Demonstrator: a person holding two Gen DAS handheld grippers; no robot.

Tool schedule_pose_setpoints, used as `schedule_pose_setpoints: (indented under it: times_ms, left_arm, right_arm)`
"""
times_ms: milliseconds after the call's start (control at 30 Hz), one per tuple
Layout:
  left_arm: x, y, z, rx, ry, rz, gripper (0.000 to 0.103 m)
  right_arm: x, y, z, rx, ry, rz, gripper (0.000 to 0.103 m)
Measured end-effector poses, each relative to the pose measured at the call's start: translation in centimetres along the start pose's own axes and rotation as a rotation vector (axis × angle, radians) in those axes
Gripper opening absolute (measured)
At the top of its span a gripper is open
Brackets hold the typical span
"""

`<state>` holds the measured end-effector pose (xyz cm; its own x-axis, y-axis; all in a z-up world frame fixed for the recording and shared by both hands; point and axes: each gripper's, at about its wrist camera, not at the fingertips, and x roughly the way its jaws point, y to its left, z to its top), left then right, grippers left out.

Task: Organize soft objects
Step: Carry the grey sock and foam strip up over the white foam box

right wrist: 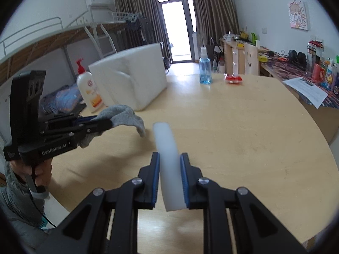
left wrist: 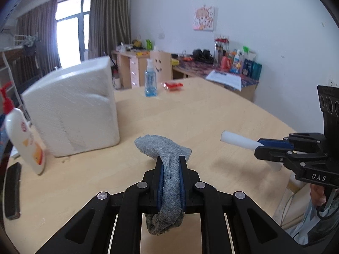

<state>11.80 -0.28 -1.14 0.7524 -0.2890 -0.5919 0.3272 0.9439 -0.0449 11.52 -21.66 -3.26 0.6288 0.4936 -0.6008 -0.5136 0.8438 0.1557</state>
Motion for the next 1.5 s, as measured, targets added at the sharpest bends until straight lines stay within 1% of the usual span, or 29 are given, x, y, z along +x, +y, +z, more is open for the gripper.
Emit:
schedule_pose_setpoints:
  times_ms: [167,267,333,533,633,767,900,1033,1267,1500]
  left_arm:
    - [-3.3,-0.5,-0.1,-0.004,-0.059,0.017,0.013]
    - [-4.9,-0.7,-0.2,-0.003,-0.086,0.037,0.013]
    - [-6.1,-0.7,-0.4,-0.008,-0.105,0.052,0.013]
    - [-9.2,-0.1,-1.1,-0.043,-0.167,0.113,0.013]
    - [-10.4,-0.1,-1.5,-0.055,-0.182,0.135,0.013]
    - [-11.9,0.3,-2.0,-0.079,-0.211,0.183,0.013]
    - [-13.2,0.7,-2.2,-0.091,-0.240,0.219,0.013]
    - [-13.9,1.3,-2.8,-0.110,-0.269,0.233,0.013]
    - [-14.6,2.8,-3.5,-0.150,-0.283,0.278,0.013]
    - [-14.9,4.3,-3.9,-0.169,-0.299,0.311,0.013]
  right_arm:
    - [-2.0,2.2,0.7,-0.038,-0.074,0.023,0.023]
    - [-3.6,3.6,1.0,-0.059,-0.133,0.016,0.023]
    - [-4.4,4.5,1.2,-0.064,-0.163,0.026,0.023]
    - [-5.5,5.9,1.4,-0.073,-0.209,0.047,0.023]
    - [-6.0,6.6,1.4,-0.077,-0.230,0.056,0.023]
    - [-6.1,7.7,1.5,-0.089,-0.258,0.072,0.023]
    - [-6.0,8.9,1.5,-0.102,-0.278,0.093,0.023]
    - [-5.4,9.7,1.8,-0.119,-0.279,0.123,0.023]
    - [-4.0,11.1,2.5,-0.135,-0.273,0.163,0.023]
    - [-2.7,12.2,2.9,-0.142,-0.261,0.172,0.023]
